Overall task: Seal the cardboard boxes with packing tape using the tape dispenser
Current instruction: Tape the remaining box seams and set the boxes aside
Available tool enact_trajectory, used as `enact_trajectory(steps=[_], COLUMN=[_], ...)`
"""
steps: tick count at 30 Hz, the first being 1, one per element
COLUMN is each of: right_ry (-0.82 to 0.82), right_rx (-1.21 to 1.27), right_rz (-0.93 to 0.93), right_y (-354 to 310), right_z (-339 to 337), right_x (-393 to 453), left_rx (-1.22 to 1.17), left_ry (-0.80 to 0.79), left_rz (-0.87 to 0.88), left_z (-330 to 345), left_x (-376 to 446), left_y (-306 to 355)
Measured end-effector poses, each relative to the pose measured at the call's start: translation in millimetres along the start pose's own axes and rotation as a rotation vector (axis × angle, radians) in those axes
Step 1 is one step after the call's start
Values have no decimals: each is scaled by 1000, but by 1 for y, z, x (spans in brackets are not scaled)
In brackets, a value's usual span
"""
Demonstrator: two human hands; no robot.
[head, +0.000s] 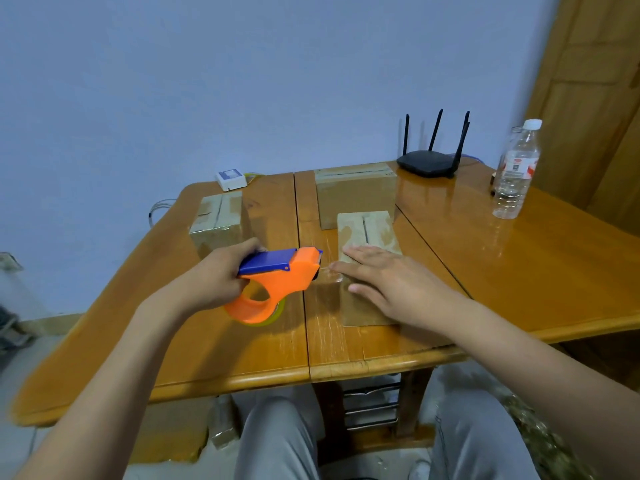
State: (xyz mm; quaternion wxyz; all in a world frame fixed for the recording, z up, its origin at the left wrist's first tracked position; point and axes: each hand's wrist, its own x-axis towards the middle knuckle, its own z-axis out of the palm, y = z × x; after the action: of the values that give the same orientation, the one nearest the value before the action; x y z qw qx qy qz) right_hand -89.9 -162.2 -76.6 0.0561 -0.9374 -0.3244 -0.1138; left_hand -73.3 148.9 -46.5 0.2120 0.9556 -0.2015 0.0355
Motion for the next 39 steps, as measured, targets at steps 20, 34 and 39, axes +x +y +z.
enact_trajectory(steps=[20,34,39], right_ry=[-3,-2,-5], right_rx=[65,21,18], right_rz=[15,29,24], right_y=[6,0,0], right_z=[6,4,4], right_x=[4,4,5], left_rx=[89,688,927], left_ry=[-3,-105,-116], left_rz=[-16,-93,-12], left_z=[-7,-7,1], left_x=[-6,1,11], left_y=[-5,3,41])
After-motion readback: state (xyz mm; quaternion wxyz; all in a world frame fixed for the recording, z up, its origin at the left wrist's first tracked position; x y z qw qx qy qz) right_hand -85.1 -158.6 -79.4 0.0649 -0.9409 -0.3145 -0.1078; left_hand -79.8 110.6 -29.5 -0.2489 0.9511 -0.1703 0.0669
